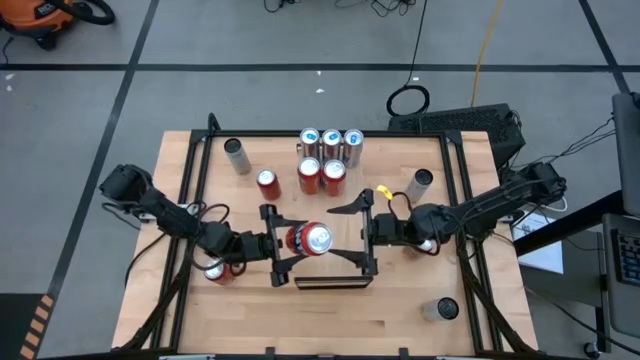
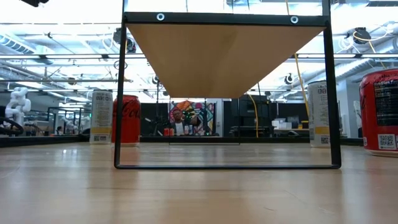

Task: Place canned beverage on shelf
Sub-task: Put the red soda can on the shelf aligned with the other red soda can

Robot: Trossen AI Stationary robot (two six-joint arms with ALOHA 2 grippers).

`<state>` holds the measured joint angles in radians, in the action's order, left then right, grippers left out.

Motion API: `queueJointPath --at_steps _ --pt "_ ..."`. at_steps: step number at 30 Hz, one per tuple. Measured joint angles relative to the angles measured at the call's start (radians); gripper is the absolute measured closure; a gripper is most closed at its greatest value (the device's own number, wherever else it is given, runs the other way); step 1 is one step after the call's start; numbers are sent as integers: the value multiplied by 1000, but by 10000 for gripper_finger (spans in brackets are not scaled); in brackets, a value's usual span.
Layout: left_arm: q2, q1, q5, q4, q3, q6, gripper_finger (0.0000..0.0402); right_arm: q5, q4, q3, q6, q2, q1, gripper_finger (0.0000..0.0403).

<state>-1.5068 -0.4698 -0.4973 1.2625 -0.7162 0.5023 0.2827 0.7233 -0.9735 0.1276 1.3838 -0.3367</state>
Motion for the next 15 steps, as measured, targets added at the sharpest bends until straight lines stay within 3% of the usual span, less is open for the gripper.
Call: queueJointPath --at_steps 15 --pt "-148 22 3 214 -22 -6 111 -31 60 0 5 0 8 23"
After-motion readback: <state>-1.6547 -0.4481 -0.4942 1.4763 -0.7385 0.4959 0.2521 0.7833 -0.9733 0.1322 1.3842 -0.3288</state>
